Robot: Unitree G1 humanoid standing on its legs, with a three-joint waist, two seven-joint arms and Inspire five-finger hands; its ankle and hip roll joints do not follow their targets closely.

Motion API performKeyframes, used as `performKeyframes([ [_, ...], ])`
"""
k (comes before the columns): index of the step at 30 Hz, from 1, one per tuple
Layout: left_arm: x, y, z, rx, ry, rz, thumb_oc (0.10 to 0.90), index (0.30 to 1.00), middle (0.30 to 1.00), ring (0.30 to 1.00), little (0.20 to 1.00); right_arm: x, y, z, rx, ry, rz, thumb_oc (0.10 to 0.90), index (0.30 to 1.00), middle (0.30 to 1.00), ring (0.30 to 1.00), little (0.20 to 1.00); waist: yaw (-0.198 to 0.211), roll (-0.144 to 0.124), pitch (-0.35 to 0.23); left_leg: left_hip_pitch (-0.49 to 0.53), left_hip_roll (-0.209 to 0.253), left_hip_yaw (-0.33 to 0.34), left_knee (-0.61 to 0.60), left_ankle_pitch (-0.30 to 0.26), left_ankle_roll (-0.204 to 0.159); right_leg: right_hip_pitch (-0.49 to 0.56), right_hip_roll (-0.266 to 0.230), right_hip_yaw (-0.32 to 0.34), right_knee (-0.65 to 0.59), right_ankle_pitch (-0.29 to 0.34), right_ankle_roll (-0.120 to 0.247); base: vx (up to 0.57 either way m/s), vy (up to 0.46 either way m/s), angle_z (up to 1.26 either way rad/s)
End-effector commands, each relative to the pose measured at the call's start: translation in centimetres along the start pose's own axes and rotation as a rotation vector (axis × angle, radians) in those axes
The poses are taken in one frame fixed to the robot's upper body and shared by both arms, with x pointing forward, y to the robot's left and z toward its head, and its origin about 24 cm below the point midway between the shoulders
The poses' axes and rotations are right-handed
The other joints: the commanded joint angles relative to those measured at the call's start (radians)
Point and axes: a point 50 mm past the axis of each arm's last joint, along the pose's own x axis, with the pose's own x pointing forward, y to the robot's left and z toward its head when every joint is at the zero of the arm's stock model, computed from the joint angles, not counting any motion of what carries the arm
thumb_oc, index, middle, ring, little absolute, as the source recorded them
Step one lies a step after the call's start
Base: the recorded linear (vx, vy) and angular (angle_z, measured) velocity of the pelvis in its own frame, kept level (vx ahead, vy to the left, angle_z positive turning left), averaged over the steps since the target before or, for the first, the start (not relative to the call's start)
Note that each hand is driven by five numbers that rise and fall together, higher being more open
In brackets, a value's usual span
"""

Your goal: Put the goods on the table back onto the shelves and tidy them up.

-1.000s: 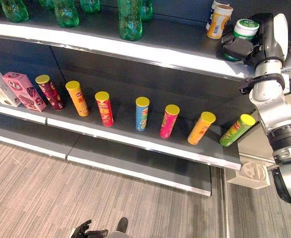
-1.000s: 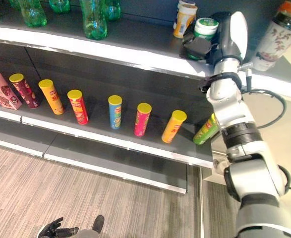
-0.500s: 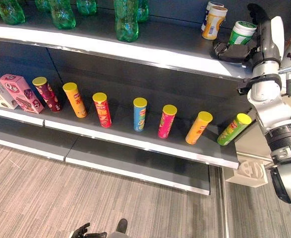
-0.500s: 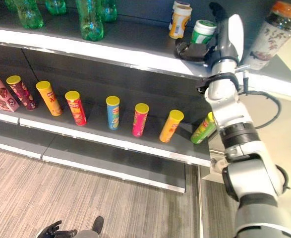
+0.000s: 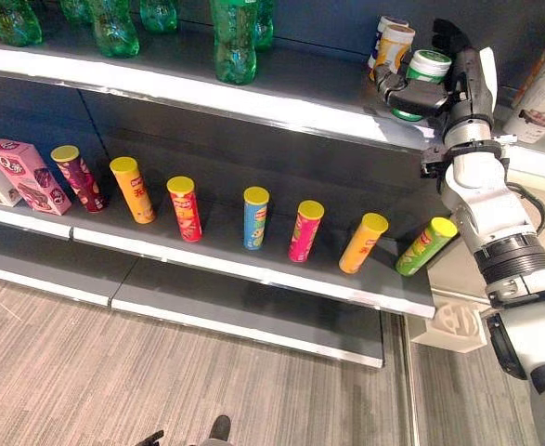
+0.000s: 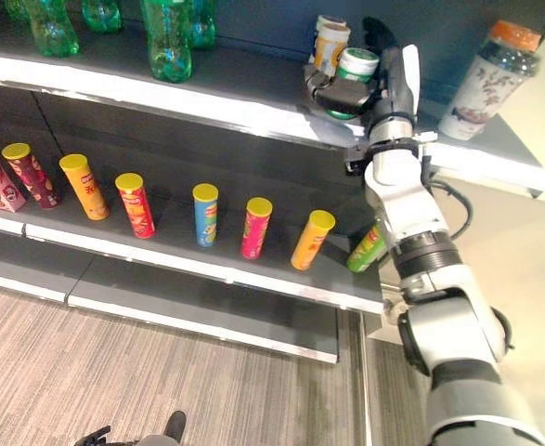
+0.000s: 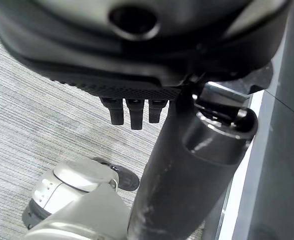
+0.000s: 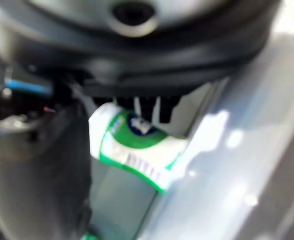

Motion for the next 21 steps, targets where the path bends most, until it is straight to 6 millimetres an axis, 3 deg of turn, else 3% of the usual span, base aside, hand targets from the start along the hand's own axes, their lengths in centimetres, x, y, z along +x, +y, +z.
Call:
performKeyframes([
  [1,0.4,0.9,1.9,0.01,-0.051,0.047,0.8,0.9,0.9,0.9,0.9,1.0,-0.7,5.6,0.058,-0.236,-0.011,0.8,0.9,0.9,0.9,0.9,0.03,-0.007,-0.046,0.076,0.008,0.046,0.001,-0.161,-0.006,-0.045,-0.047,0.017,0.032,0.014,0.052,0.0,0.0,0.0],
  [21,0.3,0.0,2.7,-0.025,-0.097,0.029,0.8,0.9,0.9,0.9,0.9,0.9,-0.3,6.7,-0.023,-0.289,-0.07,0.8,0.9,0.9,0.9,0.9,0.051,-0.011,-0.028,0.061,0.004,0.029,0.007,-0.159,0.0,-0.049,-0.052,0.004,0.039,0.016,0.055,0.0,0.001,0.01],
])
